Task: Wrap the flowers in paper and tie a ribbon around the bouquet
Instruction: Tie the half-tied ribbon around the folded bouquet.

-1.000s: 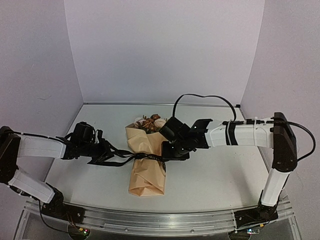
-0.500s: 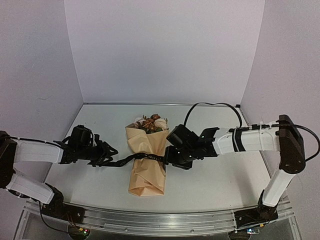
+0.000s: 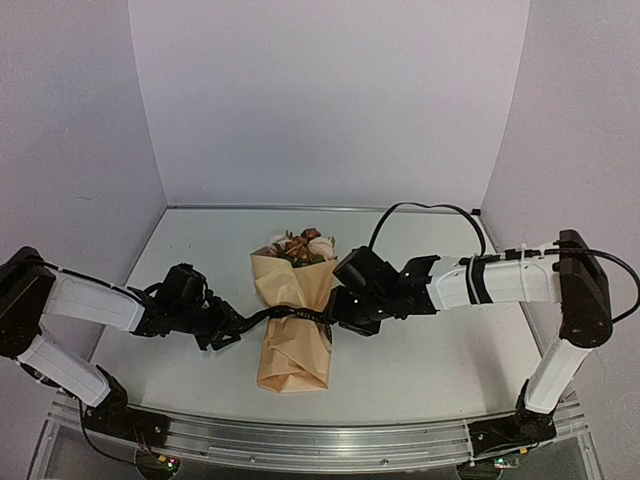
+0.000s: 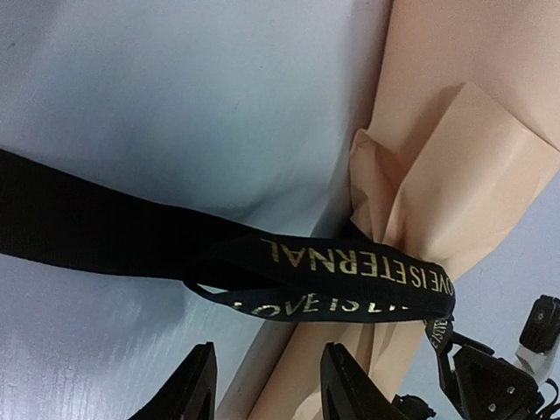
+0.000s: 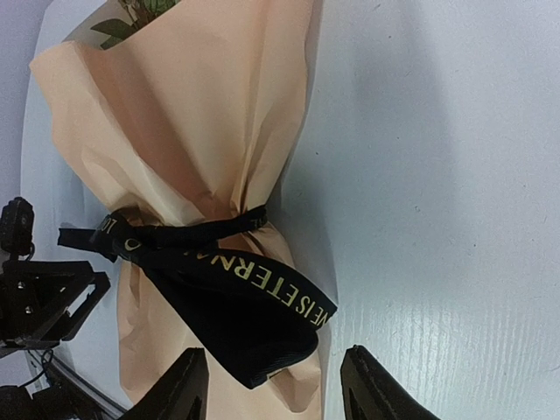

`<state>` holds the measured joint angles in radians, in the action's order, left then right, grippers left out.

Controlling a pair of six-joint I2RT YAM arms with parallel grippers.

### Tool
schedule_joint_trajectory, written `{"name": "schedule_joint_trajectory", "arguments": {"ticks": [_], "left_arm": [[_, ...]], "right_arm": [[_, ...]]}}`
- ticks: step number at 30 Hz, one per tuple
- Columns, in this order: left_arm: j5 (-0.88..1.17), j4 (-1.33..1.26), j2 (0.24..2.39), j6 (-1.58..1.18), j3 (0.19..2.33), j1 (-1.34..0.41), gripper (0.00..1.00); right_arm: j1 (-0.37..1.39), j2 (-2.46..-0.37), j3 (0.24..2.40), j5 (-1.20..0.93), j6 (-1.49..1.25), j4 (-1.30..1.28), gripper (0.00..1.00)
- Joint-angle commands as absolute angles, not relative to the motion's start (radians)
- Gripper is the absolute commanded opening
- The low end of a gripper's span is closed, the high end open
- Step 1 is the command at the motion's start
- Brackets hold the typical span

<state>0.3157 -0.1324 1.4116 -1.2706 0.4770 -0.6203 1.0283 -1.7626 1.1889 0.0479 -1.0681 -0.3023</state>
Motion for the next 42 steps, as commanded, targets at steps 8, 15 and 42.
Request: {"name": "schedule_joint_trajectory", "arguments": {"ticks": [8, 15, 42], "left_arm": [[0.237, -0.335, 1.469, -1.412, 0.437, -0.626, 0.47], [0.218, -0.346, 1.514, -1.431, 0.457, -0.627, 0.42], [0.162, -0.184, 1.417, -1.244, 0.563, -0.584, 0.0]], "right_arm": [[1.044, -1.772, 1.194, 0.058, -1.112, -0.26, 0.43], [1.056, -1.787, 1.199, 0.052, -1.116, -0.257, 0.43], [1.057, -1.806, 1.236, 0.084, -1.085, -0.282, 0.06]]}}
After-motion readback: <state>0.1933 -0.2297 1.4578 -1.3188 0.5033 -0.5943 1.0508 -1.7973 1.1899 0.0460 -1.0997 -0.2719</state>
